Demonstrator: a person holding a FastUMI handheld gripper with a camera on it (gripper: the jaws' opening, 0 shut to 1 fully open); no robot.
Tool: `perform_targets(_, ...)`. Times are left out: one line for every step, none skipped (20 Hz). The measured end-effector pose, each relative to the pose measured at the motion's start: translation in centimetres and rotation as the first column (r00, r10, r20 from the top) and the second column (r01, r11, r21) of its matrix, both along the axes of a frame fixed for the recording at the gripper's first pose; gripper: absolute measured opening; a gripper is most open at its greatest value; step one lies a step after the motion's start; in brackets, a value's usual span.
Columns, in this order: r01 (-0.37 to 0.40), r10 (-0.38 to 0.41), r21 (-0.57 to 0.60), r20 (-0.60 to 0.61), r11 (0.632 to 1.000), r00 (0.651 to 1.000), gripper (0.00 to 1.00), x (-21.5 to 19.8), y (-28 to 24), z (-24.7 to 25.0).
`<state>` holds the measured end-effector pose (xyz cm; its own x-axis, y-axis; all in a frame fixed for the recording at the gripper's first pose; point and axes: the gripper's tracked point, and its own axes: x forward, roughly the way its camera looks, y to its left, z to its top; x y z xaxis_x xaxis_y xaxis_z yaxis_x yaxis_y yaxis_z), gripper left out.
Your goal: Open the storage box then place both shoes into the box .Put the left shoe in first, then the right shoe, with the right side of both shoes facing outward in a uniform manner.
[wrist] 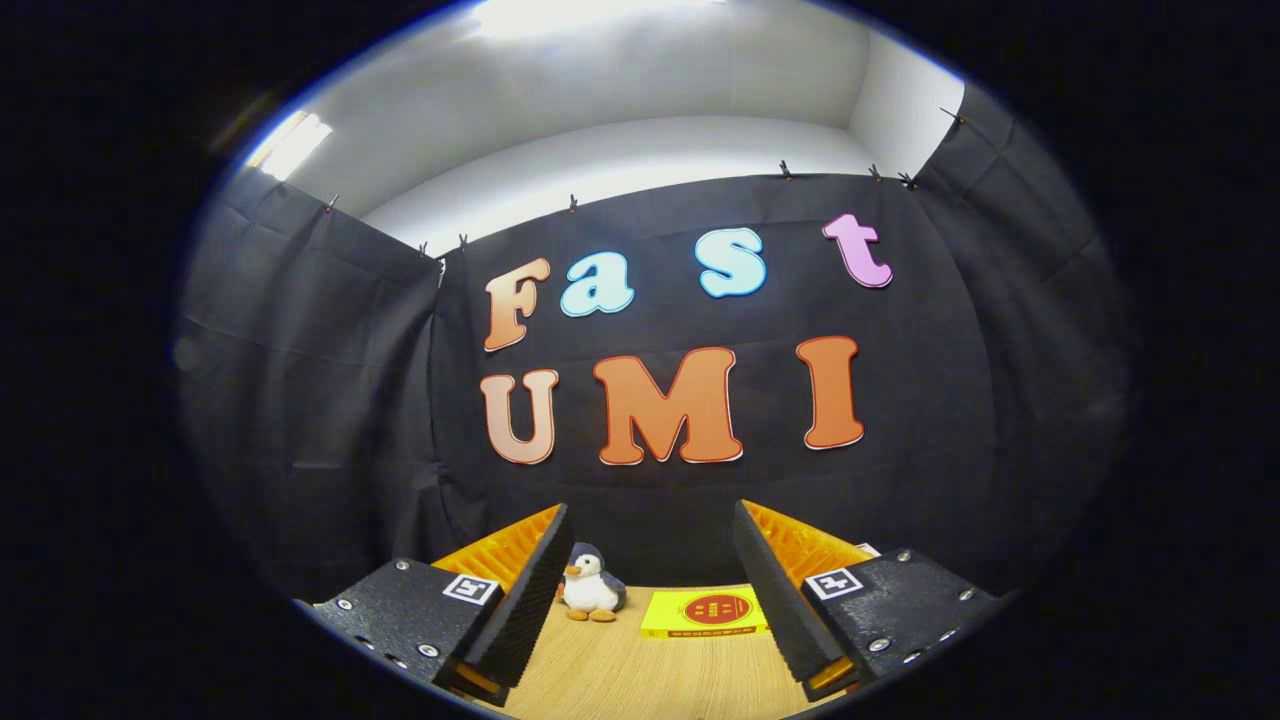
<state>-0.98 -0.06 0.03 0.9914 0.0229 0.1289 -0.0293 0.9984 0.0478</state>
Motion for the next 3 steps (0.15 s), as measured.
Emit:
perform_targets(-0.008,0.008,0.0,-0.004,1.0,1.0,0.96,-0.02,0.2,-0.14)
perform_targets(-0.013,0.013,-0.002,-0.006,1.0,1.0,0.96,0.05,0.45,-0.07)
perform_targets(-0.015,0.014,-0.007,-0.004,1.0,1.0,0.96,0.14,0.5,-0.04)
